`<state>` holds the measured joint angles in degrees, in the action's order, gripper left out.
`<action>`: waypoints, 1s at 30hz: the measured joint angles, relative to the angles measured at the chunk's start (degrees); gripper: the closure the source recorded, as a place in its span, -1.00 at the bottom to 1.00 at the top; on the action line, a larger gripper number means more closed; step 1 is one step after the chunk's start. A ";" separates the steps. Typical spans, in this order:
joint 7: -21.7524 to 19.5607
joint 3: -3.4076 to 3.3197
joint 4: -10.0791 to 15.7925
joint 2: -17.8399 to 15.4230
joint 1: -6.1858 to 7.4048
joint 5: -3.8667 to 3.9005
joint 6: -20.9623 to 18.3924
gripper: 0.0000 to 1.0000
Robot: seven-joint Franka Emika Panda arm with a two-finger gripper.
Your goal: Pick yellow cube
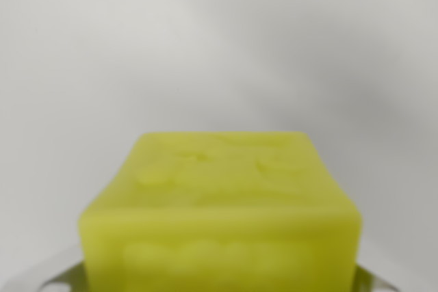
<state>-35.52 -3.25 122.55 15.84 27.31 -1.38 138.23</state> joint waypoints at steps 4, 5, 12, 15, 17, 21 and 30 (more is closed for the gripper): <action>-0.05 0.00 -0.16 -0.70 -0.01 0.08 -0.84 1.00; -0.06 0.00 -0.20 -0.87 -0.01 0.10 -1.06 1.00; -0.15 0.00 -0.54 -2.03 -0.02 0.23 -2.56 1.00; -0.19 0.00 -0.70 -2.51 -0.02 0.28 -3.21 1.00; -0.21 0.00 -0.82 -2.83 -0.03 0.32 -3.63 1.00; -0.25 0.00 -1.06 -3.46 -0.03 0.38 -4.51 1.00; -0.33 0.00 -1.68 -4.81 -0.04 0.52 -6.48 1.00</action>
<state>-35.85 -3.25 120.86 11.03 27.27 -0.86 131.75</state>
